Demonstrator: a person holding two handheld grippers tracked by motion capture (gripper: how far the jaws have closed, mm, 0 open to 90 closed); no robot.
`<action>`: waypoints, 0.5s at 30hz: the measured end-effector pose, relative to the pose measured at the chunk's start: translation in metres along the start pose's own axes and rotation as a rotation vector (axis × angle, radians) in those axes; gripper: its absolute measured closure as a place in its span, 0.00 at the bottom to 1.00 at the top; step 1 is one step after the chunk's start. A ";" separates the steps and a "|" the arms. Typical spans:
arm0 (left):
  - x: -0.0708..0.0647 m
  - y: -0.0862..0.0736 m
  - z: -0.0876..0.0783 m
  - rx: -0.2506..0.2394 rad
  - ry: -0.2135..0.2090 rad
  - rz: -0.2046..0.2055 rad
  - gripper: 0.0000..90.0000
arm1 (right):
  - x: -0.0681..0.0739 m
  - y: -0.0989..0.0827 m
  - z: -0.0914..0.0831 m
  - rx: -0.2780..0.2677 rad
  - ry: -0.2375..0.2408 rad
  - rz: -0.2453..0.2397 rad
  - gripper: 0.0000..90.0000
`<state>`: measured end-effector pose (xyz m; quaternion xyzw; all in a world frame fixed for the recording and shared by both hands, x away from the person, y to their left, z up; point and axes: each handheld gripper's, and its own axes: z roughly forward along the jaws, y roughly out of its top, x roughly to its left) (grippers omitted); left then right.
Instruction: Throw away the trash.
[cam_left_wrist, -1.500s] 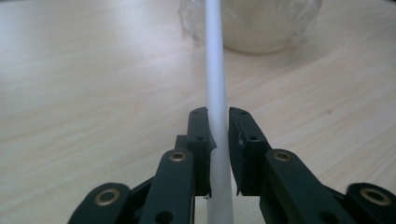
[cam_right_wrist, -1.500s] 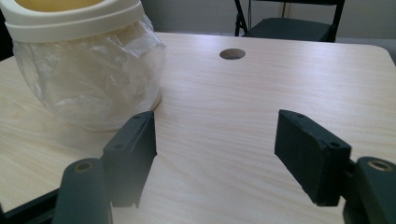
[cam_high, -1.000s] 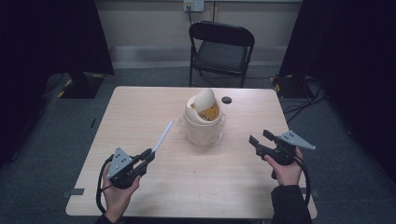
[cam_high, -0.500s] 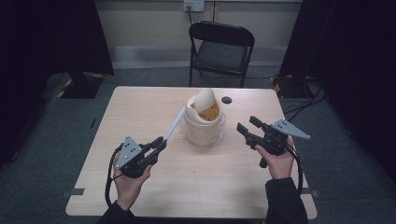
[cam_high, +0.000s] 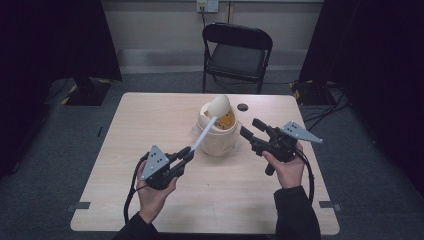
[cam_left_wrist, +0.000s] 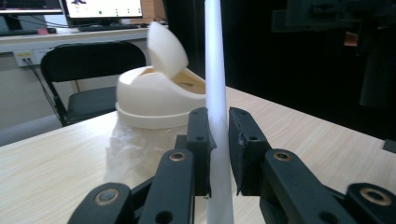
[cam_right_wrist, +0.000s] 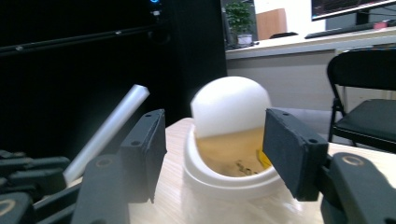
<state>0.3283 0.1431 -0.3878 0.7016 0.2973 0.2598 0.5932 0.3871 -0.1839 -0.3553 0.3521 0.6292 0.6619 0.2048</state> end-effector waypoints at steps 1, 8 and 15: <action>-0.002 0.000 0.003 0.005 -0.003 0.009 0.88 | 0.004 0.001 0.003 -0.001 0.019 0.004 0.45; -0.014 0.002 0.016 0.002 -0.033 0.021 0.88 | 0.011 -0.001 0.011 0.008 0.065 0.030 0.48; -0.024 0.001 0.025 0.002 -0.058 0.026 0.88 | 0.018 -0.007 0.019 0.035 0.122 0.060 0.54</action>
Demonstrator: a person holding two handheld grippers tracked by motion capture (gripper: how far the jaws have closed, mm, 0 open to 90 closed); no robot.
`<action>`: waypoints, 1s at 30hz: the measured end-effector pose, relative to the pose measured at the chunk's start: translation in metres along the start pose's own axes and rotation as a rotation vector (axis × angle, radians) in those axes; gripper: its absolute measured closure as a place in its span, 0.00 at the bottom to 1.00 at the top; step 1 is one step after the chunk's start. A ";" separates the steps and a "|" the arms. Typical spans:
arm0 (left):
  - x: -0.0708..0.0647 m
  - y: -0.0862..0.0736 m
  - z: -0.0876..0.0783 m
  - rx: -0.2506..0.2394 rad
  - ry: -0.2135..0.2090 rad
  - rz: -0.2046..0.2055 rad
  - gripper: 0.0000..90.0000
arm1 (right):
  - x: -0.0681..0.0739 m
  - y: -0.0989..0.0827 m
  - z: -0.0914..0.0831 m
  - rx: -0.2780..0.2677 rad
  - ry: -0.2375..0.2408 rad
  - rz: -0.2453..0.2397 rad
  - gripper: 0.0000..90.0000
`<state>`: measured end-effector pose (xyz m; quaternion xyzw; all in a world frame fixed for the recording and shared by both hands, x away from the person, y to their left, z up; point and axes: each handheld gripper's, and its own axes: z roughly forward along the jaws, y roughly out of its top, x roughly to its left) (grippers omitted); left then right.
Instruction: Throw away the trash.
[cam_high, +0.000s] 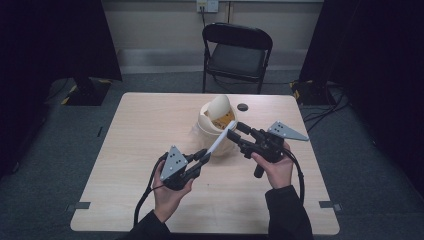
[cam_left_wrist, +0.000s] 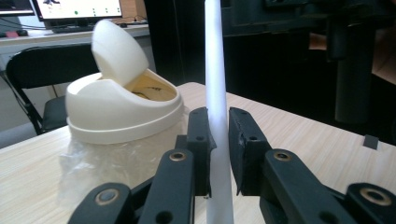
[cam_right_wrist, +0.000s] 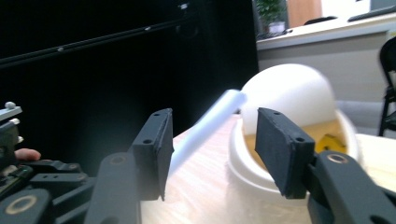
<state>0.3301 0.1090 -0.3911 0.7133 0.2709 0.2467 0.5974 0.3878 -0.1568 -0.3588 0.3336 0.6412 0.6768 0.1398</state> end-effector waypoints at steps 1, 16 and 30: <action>-0.002 0.000 0.001 0.002 -0.008 0.004 0.88 | 0.001 -0.002 0.003 0.009 0.021 0.020 0.57; -0.003 -0.005 0.000 0.027 -0.017 -0.006 0.83 | 0.007 -0.009 0.007 0.041 0.151 0.095 0.91; 0.053 -0.059 -0.053 0.241 0.118 -0.092 0.67 | -0.017 -0.004 -0.032 0.009 -0.014 0.002 0.91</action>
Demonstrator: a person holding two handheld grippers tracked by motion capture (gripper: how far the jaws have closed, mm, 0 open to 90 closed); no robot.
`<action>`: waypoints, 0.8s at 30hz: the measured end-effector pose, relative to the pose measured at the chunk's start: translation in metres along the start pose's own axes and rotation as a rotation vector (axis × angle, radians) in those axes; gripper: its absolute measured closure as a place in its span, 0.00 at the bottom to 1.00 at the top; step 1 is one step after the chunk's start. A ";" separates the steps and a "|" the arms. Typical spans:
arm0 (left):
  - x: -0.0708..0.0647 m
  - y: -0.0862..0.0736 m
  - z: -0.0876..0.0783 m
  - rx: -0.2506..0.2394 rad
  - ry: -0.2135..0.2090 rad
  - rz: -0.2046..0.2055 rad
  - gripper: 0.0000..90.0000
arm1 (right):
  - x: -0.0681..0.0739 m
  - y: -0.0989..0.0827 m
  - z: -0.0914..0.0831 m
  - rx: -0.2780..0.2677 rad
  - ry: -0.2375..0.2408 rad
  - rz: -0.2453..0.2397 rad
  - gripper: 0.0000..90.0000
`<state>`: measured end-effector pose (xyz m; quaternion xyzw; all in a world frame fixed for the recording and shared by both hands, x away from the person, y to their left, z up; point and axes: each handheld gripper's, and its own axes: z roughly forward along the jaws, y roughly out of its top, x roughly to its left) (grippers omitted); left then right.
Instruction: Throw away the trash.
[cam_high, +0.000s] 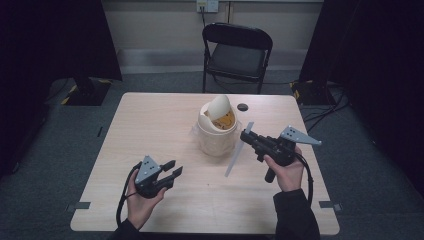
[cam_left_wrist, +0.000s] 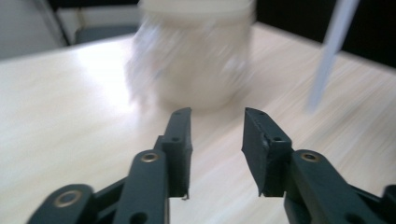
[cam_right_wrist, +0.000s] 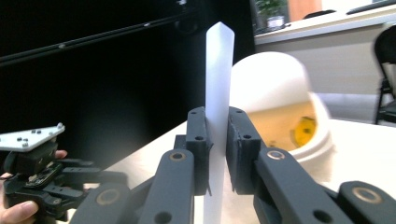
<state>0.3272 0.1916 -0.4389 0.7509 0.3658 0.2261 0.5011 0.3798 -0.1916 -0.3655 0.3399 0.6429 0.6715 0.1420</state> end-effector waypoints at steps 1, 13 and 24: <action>0.006 -0.007 -0.003 0.034 0.020 -0.010 0.67 | 0.000 0.000 0.000 0.000 0.000 0.000 0.91; 0.045 -0.056 -0.012 0.216 0.139 -0.130 0.53 | -0.013 0.015 -0.022 -0.099 -0.105 -0.059 0.91; 0.050 -0.066 -0.005 0.278 0.172 -0.135 0.47 | -0.013 0.038 -0.027 -0.191 -0.146 -0.096 0.91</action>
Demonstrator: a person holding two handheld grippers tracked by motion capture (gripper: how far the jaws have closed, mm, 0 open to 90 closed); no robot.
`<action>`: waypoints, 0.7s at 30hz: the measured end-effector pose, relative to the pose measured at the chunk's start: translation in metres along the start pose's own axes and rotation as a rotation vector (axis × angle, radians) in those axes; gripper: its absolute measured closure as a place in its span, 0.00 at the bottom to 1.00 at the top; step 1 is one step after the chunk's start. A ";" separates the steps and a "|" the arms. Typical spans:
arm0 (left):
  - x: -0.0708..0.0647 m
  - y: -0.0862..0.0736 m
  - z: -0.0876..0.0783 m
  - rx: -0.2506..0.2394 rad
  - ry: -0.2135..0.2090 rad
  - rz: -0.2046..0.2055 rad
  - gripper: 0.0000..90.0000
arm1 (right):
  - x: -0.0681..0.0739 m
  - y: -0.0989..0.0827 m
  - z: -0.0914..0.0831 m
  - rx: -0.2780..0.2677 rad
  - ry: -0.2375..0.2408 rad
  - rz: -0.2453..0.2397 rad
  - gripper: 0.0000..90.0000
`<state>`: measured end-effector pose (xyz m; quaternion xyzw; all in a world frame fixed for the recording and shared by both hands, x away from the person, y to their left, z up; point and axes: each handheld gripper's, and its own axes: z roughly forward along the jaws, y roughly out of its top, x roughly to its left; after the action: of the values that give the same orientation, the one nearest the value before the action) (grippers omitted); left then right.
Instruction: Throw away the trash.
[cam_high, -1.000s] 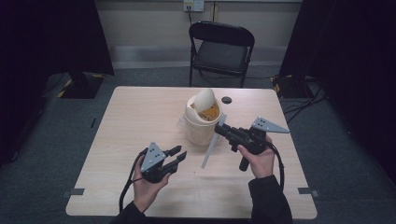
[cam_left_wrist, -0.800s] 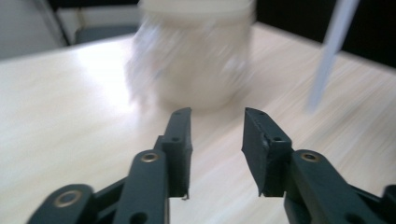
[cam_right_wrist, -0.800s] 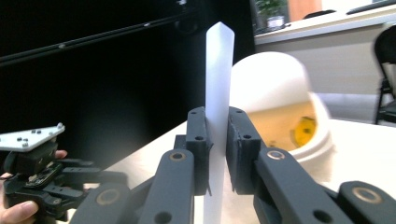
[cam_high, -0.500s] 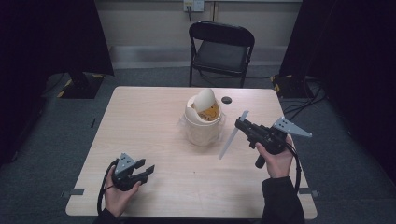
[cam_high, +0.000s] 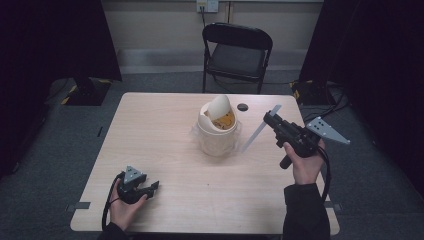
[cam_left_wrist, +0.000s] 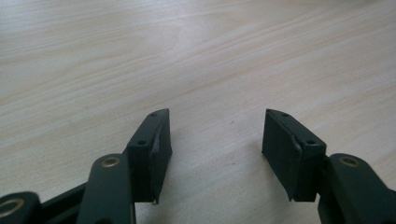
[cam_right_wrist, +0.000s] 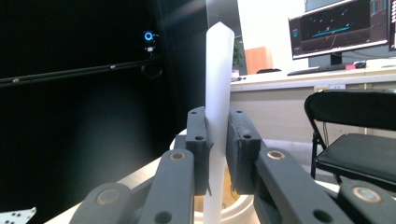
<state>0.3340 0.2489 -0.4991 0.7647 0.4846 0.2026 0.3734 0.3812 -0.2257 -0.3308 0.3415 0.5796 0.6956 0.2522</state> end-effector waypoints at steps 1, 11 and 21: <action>0.000 0.000 0.000 0.000 0.000 0.000 0.46 | 0.000 0.000 0.000 0.000 0.000 0.000 0.91; -0.006 0.001 0.002 0.010 0.032 0.025 0.41 | 0.005 0.013 0.010 -0.063 -0.004 -0.011 0.91; -0.006 0.001 0.003 0.012 0.041 0.017 0.38 | 0.006 0.028 0.024 -0.130 -0.021 -0.016 0.91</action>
<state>0.3336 0.2422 -0.4997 0.7668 0.4866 0.2185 0.3570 0.3968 -0.2121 -0.2998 0.3268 0.5333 0.7261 0.2856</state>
